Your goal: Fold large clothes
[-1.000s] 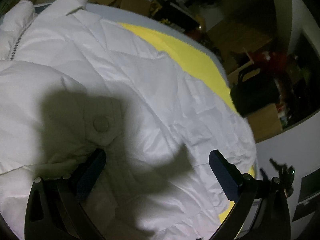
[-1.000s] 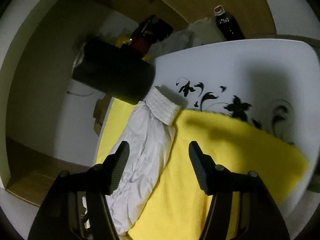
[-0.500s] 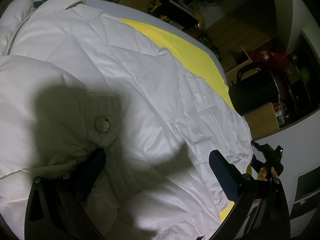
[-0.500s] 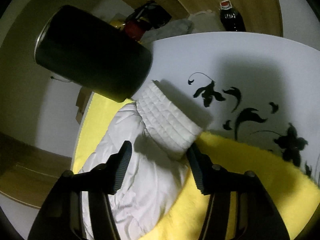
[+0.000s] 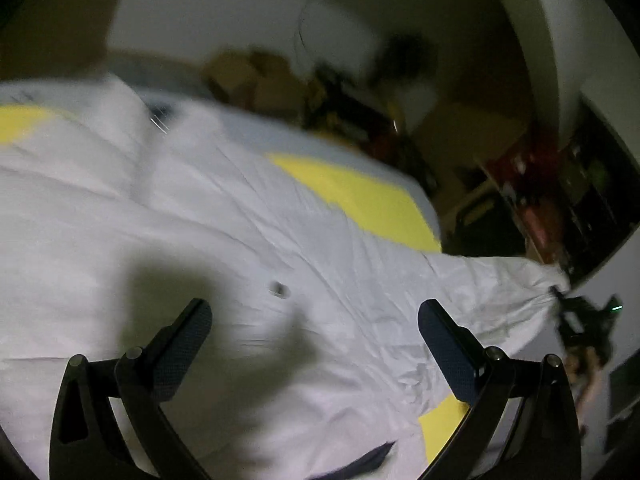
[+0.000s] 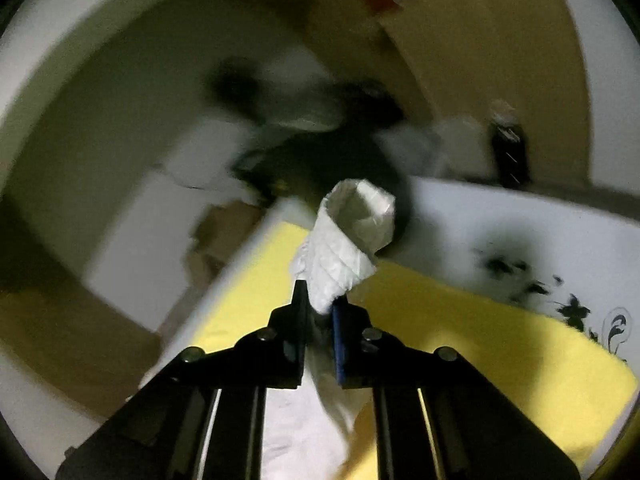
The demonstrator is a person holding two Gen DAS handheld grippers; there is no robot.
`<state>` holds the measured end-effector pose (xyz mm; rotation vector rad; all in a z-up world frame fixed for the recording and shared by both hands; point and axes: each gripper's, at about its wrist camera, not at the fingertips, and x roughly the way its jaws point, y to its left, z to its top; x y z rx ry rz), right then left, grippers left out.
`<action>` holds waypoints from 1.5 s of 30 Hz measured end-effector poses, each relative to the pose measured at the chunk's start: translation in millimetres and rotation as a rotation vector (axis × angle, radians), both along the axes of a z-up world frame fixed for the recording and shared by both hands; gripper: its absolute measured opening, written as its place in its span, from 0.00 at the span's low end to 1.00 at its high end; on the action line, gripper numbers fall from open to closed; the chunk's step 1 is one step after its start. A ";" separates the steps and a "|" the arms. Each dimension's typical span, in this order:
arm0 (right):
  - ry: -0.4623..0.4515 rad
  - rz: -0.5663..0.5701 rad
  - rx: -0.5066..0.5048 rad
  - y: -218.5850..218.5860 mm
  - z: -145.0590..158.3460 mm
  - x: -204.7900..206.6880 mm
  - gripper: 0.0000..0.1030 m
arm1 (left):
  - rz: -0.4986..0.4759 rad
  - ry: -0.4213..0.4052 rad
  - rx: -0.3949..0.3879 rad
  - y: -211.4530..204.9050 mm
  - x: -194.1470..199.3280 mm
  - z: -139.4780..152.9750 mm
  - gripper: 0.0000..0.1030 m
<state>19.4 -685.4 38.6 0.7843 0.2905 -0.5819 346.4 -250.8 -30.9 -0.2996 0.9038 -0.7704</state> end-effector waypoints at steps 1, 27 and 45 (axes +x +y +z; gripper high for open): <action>-0.027 0.045 -0.026 22.9 17.7 4.2 0.11 | 0.047 -0.032 -0.001 25.0 -5.3 9.8 1.00; 0.404 0.995 -0.180 500.0 -131.9 255.1 0.48 | 0.513 0.060 -0.150 396.9 -153.2 -40.0 1.00; 0.360 0.986 -0.051 463.2 -112.0 260.5 0.03 | 0.442 0.094 -0.102 389.6 -179.7 -57.4 1.00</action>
